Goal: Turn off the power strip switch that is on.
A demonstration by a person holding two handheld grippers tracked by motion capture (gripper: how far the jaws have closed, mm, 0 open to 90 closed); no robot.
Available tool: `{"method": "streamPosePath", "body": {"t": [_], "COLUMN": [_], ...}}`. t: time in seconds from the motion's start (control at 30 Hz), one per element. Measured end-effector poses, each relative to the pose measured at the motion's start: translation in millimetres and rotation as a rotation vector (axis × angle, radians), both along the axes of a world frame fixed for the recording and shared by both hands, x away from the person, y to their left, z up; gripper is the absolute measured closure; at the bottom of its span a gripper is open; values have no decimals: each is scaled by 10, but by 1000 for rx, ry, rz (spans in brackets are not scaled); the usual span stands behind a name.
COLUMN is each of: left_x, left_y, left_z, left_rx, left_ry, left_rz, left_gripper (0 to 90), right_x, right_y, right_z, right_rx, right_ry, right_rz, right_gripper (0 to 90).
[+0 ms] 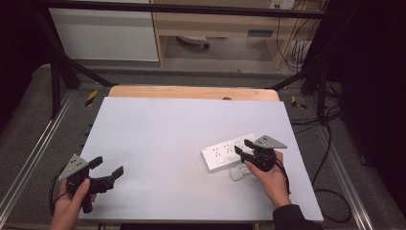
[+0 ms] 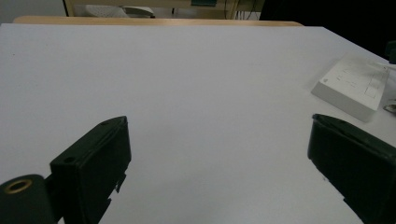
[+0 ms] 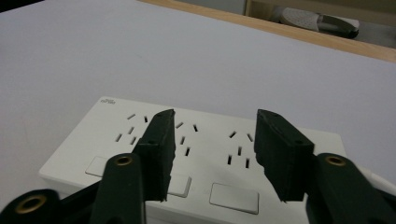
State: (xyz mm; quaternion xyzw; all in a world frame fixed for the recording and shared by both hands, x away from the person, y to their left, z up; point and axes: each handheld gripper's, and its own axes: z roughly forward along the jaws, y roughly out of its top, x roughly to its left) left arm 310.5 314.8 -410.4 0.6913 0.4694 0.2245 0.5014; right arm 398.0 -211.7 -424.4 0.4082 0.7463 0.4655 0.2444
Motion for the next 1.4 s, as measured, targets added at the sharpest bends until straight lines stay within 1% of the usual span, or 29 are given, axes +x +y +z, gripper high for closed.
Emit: {"method": "streamPosePath", "body": {"t": [0.1, 0.3, 0.47, 0.63, 0.73, 0.9, 1.17, 1.4], "left_x": [-1, -2, -1, -2, -2, -1, -2, -1], "left_y": [1, 1, -2, -5, -6, -8, -10, -10], "left_z": [0, 0, -2, -4, -5, -7, -10, -11], "left_rx": [4, 5, 6, 10, 12, 13, 15, 16], "left_ry": [2, 2, 3, 4, 4, 4, 6, 7], "left_rz": [-2, -2, -3, -4, -4, -2, -3, -5], "left_gripper": [59, 59, 58, 58, 58, 57, 57, 57], "right_x": [-1, 3, 7, -4, -17, -51, -121, -200], "right_y": [7, 26, 15, -23, -47, -97, -210, -351], "right_z": [19, 49, 70, 112, 131, 163, 254, 320], "right_rx": [16, 26, 39, 55, 64, 81, 101, 109], "right_ry": [-3, -4, 1, -15, -31, -64, -85, -106], "right_rz": [-10, -32, -51, -67, -75, -79, -95, -117], "right_gripper": [367, 187, 88, 46, 35, 36, 56, 47]}}
